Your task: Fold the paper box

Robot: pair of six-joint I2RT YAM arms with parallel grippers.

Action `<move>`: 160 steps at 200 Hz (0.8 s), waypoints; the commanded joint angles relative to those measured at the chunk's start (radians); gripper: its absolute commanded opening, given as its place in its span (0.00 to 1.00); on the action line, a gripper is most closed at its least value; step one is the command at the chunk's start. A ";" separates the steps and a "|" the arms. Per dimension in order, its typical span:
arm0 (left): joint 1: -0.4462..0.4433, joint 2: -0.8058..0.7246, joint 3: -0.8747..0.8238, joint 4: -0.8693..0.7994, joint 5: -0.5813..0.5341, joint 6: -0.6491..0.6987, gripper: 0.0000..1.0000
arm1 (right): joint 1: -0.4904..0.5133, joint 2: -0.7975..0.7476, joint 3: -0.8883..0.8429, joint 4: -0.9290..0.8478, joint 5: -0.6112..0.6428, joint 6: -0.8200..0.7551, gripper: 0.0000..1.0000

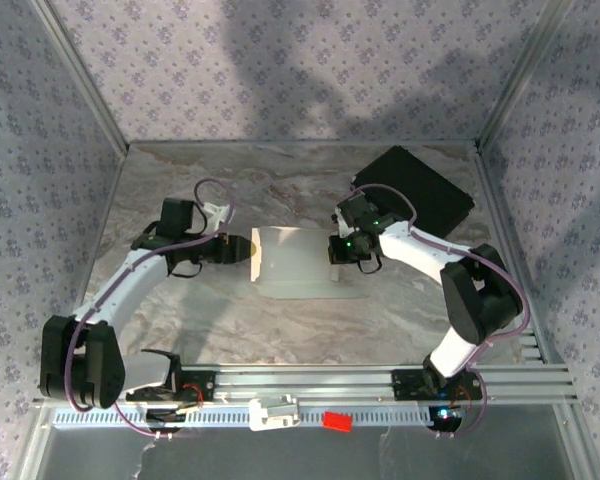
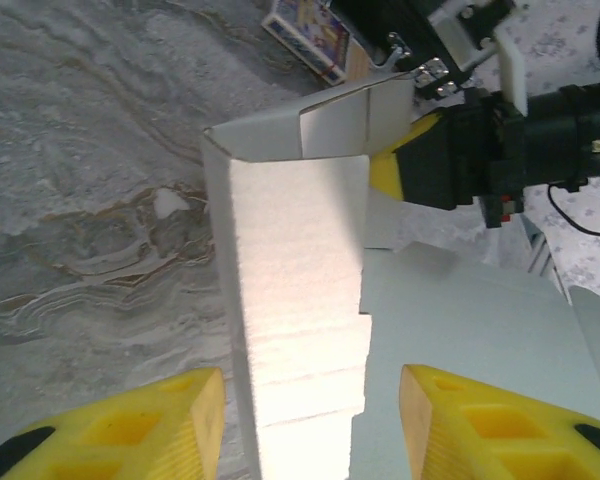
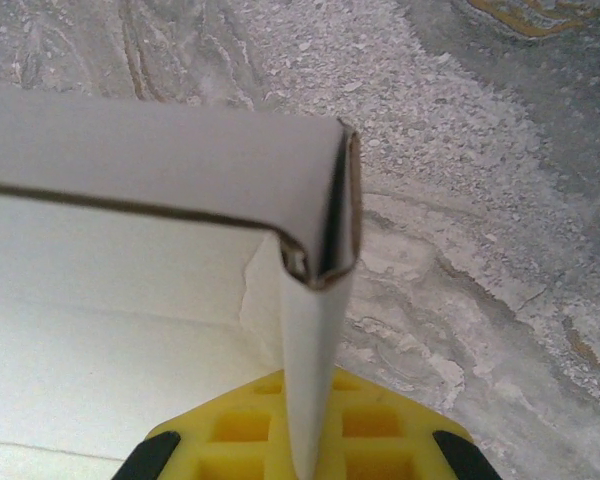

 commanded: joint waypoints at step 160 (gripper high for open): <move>-0.047 0.108 -0.001 0.024 -0.005 0.040 0.52 | 0.010 -0.020 0.020 0.019 -0.085 -0.005 0.00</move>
